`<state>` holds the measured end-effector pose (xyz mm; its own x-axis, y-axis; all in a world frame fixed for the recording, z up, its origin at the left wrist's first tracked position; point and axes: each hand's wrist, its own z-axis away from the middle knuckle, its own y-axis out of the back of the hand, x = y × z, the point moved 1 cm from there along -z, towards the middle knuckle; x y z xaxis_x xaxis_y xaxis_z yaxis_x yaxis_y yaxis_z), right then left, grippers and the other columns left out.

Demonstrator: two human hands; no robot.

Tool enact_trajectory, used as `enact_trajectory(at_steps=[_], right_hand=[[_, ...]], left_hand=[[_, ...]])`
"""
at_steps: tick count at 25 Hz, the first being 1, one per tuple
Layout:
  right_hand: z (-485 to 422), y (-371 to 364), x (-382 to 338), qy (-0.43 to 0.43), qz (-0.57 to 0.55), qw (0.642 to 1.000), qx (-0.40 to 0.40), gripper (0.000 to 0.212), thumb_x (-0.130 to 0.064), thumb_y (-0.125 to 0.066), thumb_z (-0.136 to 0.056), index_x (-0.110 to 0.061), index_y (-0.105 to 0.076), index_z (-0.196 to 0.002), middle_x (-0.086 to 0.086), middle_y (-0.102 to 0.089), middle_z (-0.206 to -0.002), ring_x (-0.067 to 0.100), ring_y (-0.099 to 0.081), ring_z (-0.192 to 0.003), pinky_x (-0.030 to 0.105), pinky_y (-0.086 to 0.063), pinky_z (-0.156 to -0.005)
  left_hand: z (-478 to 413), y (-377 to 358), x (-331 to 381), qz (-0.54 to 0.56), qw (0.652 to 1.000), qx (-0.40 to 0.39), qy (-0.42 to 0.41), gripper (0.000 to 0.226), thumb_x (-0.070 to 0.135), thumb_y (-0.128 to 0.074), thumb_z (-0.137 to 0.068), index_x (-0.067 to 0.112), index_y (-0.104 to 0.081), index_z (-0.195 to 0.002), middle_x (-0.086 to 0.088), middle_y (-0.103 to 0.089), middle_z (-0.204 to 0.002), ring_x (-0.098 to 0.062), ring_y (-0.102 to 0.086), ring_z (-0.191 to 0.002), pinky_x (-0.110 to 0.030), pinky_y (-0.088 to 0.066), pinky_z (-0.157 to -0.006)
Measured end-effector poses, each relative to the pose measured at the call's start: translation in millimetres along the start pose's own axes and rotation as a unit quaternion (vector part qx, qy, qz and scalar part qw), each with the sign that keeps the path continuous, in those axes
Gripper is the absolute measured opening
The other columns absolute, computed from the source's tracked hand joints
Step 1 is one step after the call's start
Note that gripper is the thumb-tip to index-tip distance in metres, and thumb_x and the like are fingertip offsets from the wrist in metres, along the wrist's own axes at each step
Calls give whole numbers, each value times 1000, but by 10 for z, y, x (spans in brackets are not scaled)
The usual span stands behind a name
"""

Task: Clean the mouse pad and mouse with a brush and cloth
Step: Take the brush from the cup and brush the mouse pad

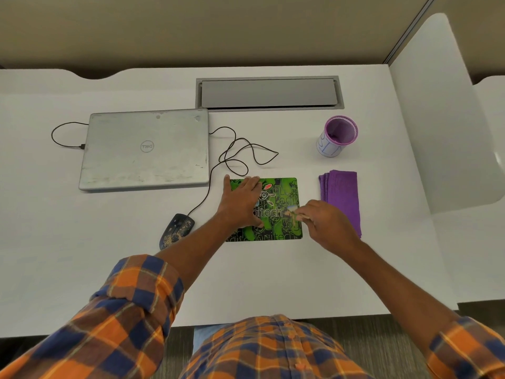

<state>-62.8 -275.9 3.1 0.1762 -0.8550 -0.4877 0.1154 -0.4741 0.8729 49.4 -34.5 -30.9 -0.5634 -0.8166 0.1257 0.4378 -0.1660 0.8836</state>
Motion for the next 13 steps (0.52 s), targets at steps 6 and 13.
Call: enact_trajectory(at_steps=[6,13], right_hand=[[-236,116,-7,-26,-42,998,38,21,-7,-75,-100,-13,-83,-118,5,-77,-98,20,-69,-82,30,-54,-68],[-295,53,-31,-33,-17,999,16,15,-4,-74,-100,-8,-82,-111,10,-75,-93,29,-69,-80,41,-58,-64]], left_hand=[[5,2,-6,-3,1000,2,0,127,74,-80,-77,13,-19,-170,-4,-10,-180,-21,-11,-167,-74,-2,-127],[4,1,-3,1,1000,1,1,127,74,-80,-76,13,-19,-170,-3,-10,-180,-21,-10,-167,-74,-2,-127]])
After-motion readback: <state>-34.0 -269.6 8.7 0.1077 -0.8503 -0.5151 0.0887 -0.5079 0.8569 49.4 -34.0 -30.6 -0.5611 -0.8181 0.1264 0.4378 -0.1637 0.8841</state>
